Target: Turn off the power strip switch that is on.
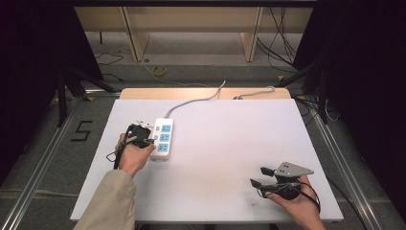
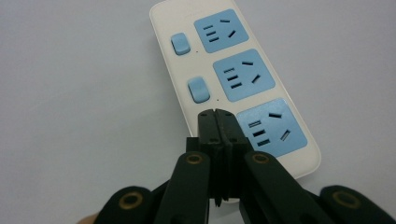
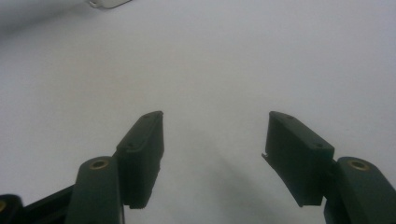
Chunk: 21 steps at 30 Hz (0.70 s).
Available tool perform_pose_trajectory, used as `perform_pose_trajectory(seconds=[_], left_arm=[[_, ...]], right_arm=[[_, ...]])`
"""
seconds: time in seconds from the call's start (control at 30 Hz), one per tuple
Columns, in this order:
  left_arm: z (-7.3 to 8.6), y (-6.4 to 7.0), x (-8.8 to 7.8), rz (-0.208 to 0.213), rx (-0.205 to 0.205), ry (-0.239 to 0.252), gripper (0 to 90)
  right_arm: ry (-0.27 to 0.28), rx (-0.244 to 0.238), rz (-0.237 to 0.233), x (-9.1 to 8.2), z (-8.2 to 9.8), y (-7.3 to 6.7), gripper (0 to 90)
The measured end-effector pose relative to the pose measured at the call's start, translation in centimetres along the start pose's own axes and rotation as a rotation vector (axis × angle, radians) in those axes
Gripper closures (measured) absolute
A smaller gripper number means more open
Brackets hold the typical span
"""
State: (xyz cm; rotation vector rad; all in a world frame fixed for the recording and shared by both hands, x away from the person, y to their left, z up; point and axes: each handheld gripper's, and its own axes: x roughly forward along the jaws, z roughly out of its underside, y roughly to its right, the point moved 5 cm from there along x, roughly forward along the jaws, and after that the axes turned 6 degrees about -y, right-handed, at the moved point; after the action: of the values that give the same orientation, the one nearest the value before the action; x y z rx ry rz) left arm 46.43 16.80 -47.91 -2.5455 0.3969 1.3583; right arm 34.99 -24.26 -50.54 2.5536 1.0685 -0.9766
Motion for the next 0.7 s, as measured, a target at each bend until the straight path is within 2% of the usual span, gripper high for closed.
perform_pose_trajectory(seconds=[0.47,0.7], left_arm=[[-0.46,0.24,0.27,0.001,0.012,-0.018,90.0],[-0.44,0.33,0.64,0.002,0.017,-0.042,90.0]], right_arm=[[-0.002,-0.002,-0.001,0.07,0.01,0.0,38.1],[-0.002,-0.002,-0.001,0.06,0.02,0.01,38.1]])
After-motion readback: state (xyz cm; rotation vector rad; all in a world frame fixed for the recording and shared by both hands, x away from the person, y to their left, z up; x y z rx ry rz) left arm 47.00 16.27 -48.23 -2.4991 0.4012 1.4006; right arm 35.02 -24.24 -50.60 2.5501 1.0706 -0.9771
